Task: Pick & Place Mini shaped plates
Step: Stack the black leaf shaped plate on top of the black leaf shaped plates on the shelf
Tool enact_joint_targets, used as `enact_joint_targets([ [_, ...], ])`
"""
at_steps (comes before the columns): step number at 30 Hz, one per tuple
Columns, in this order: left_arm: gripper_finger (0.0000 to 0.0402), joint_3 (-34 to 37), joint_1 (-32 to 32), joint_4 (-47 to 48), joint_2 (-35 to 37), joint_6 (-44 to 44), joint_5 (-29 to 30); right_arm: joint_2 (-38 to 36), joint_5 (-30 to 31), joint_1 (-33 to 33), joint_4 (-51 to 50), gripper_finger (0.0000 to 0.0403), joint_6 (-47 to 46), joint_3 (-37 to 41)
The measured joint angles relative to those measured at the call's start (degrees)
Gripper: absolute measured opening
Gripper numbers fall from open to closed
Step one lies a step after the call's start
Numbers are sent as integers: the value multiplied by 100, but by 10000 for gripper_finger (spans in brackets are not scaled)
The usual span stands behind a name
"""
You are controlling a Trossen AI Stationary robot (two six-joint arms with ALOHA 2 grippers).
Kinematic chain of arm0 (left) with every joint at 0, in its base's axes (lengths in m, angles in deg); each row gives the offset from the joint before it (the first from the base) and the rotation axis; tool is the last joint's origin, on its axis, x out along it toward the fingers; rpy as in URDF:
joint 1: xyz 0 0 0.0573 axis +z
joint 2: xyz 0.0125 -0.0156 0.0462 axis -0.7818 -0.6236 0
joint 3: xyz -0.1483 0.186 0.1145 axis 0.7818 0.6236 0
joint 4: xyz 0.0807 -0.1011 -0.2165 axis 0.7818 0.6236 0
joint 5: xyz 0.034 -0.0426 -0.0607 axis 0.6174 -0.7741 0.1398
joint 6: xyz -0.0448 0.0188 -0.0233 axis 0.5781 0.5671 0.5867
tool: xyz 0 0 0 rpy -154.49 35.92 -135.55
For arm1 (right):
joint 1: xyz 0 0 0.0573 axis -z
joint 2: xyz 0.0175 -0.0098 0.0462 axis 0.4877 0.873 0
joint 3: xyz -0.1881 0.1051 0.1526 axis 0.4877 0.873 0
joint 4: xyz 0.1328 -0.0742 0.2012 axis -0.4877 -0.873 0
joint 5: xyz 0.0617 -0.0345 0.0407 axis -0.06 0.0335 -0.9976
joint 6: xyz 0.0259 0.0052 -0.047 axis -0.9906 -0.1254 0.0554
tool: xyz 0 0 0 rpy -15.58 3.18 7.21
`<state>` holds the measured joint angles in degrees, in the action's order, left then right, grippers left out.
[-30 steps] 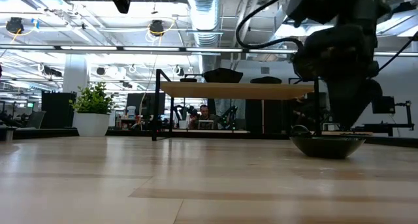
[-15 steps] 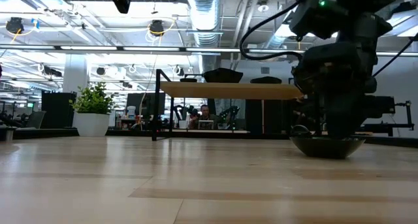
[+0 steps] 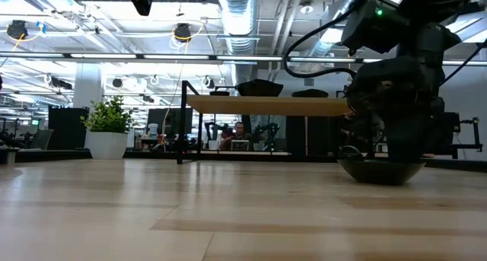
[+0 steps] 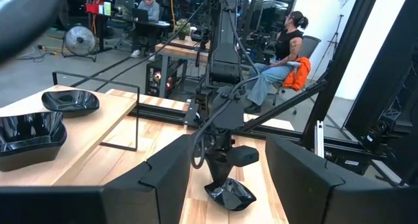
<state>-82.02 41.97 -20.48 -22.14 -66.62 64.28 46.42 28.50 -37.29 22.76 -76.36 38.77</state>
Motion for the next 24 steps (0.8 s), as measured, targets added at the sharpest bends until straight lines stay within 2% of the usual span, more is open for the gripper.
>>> enact_joint_targets([
  [6,200,0,0,0,0,0,1,0,24,0,-8,57,-14,0],
  [13,200,0,1,0,0,0,1,-4,27,0,20,5,-15,-11],
  [20,200,0,1,0,0,-2,1,-4,17,4,-29,3,-123,-90],
  [24,200,0,2,0,2,-2,2,-171,-260,76,-62,3,13,-412],
])
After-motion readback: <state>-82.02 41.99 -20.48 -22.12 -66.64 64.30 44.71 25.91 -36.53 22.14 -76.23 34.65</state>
